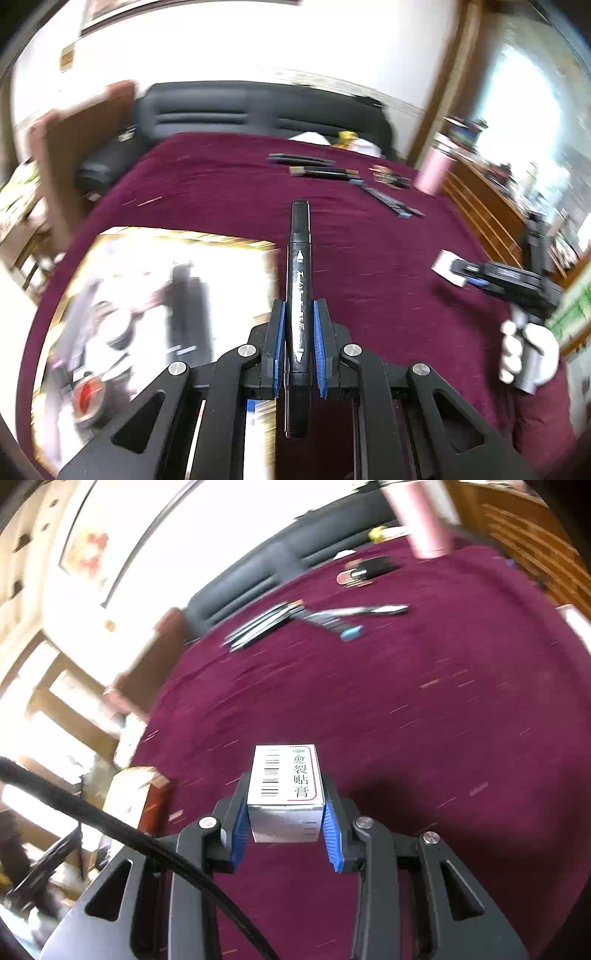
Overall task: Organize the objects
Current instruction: 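Carry the marker and medicine box over the tray with both grippers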
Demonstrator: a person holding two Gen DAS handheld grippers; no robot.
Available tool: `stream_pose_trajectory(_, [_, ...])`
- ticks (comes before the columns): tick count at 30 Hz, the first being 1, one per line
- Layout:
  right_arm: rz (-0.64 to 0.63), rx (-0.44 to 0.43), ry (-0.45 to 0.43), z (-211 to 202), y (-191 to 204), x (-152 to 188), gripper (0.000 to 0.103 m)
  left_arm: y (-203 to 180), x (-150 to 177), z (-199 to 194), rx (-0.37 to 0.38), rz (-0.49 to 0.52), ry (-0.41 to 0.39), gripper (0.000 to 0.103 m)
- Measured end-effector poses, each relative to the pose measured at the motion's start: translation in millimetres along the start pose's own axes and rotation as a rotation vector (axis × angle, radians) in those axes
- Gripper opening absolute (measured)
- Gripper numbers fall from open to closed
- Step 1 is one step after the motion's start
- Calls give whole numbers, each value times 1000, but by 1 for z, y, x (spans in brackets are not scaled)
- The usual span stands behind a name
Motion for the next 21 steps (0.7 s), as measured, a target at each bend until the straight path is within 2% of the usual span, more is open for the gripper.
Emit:
stream_pose_trajectory(5, [-82,-160,92,27,105,28,32,68,23,-7,-60,-111,9,12])
stream_pose_trajectory(11, [-172,-198,197,78,195,59,33,95,50,-11,-46,-163,14,12])
stream_pose_trajectory(17, [-226,-211,286,114,248,99,33,95,77,-17,-2,-140,47,12])
stream_pose_trajectory(21, [-248,-204,333,124,256,128,33,108,90,-15,13,-157,55,12])
Point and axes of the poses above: each gripper's, at about its wrist camera, not at the fingertips, and z roughly the way its jaws point, y to its left, x to its underside, the point moved 8 cm from there along z, roughly the way its jaws point, and after that the axes turned 4 degrees about -z, right-handed, at the moved point
